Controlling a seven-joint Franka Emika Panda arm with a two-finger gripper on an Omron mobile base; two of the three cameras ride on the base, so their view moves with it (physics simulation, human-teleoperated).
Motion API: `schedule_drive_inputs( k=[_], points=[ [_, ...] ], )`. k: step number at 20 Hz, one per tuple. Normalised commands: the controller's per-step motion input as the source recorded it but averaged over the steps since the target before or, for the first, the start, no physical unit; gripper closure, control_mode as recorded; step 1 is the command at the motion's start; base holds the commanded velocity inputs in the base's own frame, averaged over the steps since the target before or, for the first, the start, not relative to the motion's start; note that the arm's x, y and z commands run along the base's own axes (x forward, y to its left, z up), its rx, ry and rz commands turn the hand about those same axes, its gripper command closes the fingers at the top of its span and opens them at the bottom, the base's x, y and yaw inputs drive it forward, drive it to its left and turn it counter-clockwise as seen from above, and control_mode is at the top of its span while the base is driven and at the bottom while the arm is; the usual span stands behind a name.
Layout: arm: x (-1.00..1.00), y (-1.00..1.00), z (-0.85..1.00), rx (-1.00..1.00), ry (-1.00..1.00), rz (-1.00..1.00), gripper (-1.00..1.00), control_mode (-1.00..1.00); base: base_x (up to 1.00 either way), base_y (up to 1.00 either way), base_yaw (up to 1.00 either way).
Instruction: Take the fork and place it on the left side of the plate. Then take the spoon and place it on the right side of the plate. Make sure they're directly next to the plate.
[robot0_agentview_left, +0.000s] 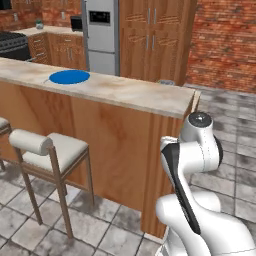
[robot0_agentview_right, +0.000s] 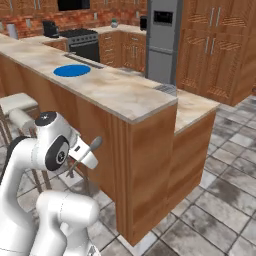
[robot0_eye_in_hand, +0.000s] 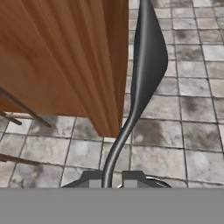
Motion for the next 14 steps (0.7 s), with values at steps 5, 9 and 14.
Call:
schedule_drive_inputs(
  k=[5,9,14],
  points=[
    [0.00,0.00,0.00,0.00,0.00,0.00,1.00,1.00,0.25,0.77,-0.39],
    [0.00,0.00,0.00,0.00,0.00,0.00,1.00,1.00,0.13,0.69,-0.31],
    [0.00,0.00,0.00,0.00,0.00,0.00,1.00,1.00,0.22,0.52,-0.21]
  ],
)
